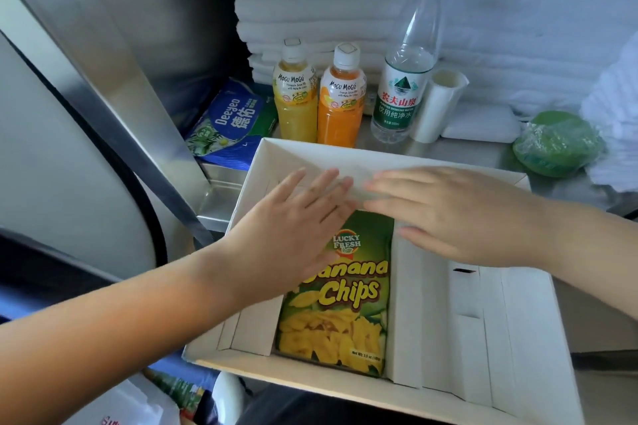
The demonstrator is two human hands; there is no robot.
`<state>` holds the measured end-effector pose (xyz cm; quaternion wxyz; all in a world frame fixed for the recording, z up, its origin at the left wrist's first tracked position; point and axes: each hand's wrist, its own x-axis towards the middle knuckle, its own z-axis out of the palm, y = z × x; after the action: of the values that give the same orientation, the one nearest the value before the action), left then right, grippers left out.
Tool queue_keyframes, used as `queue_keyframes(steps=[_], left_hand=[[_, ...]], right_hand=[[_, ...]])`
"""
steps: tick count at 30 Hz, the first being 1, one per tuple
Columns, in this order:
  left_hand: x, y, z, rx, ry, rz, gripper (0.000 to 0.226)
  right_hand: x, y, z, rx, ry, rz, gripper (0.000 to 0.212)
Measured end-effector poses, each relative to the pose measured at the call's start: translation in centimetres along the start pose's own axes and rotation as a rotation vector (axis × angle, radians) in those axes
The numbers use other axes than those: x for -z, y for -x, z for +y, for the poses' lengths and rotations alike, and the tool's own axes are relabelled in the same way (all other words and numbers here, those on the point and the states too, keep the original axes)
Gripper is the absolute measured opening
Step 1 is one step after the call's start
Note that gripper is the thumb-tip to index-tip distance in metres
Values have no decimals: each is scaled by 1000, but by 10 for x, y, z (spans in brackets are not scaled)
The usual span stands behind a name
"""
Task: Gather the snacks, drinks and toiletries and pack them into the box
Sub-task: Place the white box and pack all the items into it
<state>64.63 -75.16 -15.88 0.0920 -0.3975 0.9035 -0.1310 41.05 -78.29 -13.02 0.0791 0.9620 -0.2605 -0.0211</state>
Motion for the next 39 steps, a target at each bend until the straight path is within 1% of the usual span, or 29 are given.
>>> queue_keyframes(steps=[2,4,5,7,10,13,15,18,21,24,26,27,29,31,33,36,39], left_hand=[[6,7,-10,48,43,146,57],[9,10,-21,136,102,206,56],[11,9,-27,189,128,214,56],[13,7,-38,306,194,170,59],[3,2,-51,430,343,111,71],[-9,-3,-55,455,500,96,69],[-11,-5,-55,468,668,93,67],[-13,-5,-56,464,880,111,67],[-18,-7,-65,467,967,225,66],[-32,-22,-87,632,911,388,49],[-46,-37,-104,781,792,400,47],[-54,-44,-111,849,730,362,49],[-70,-58,-125,941,594,211,57],[-83,-70,-133,971,489,16,70],[-92,-79,-136,976,450,-96,79],[-99,-83,-140,997,405,-100,91],[-99,-83,-146,1031,442,-91,101]], right_hand=[[3,4,6,19,57,103,45],[4,1,14,18,117,146,48],[5,-2,17,-4,129,157,49],[6,-13,24,-54,119,156,51],[4,-33,31,-75,76,76,60],[-8,-50,36,-48,37,-19,64],[-16,-54,37,-38,22,-33,63],[-20,-54,36,-55,30,14,64],[-21,-54,34,-50,50,91,67],[-20,-54,32,-46,38,118,67],[-19,-55,31,-50,13,121,64],[-19,-55,30,-51,1,118,62],[-17,-56,30,-49,0,127,59],[-16,-58,31,-43,-6,136,57],[-16,-57,31,-38,-4,141,55],[-16,-56,31,-44,10,150,54],[-17,-57,32,-47,16,171,53]])
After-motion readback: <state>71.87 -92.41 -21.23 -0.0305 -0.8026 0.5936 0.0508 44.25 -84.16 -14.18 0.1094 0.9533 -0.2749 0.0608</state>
